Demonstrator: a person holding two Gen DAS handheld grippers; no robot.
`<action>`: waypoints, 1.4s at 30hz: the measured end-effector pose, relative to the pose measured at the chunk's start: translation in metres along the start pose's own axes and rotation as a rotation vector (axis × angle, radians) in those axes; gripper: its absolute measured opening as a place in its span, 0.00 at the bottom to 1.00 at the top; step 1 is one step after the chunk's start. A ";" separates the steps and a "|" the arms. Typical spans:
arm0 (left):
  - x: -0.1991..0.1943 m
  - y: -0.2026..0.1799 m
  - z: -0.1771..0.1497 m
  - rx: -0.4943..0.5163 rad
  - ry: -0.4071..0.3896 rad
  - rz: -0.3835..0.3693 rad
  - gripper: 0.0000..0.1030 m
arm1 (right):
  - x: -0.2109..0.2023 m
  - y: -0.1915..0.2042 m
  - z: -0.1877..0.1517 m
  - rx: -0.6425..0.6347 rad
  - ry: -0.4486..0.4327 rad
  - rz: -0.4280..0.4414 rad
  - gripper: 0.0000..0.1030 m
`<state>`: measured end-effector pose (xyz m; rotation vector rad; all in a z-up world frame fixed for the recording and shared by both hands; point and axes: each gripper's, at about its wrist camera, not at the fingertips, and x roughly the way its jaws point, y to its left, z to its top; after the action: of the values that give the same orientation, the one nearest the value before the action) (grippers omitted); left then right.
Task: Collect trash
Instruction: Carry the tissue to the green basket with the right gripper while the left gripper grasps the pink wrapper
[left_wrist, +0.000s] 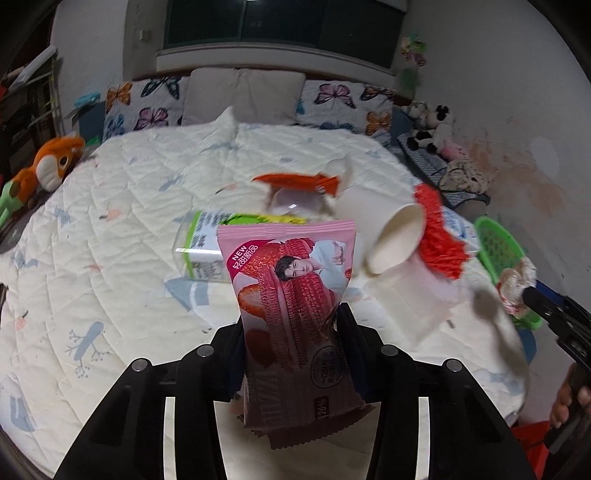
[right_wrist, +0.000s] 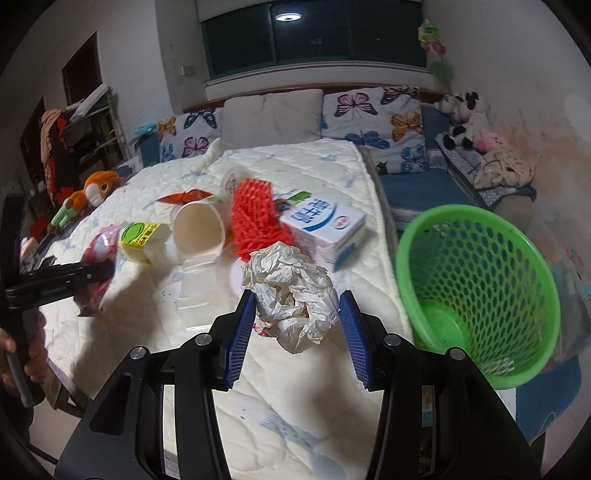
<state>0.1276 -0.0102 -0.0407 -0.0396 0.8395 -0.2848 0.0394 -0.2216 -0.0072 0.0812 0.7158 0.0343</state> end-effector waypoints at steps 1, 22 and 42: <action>-0.006 -0.006 0.002 0.014 -0.010 -0.009 0.42 | -0.001 -0.003 0.000 0.004 -0.003 -0.004 0.47; 0.000 -0.169 0.044 0.265 -0.002 -0.234 0.42 | -0.020 -0.115 -0.006 0.107 -0.009 -0.164 0.47; 0.075 -0.273 0.065 0.337 0.117 -0.330 0.42 | -0.007 -0.180 -0.019 0.185 0.037 -0.227 0.64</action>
<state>0.1587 -0.2978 -0.0119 0.1561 0.8910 -0.7422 0.0218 -0.4000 -0.0322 0.1756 0.7603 -0.2484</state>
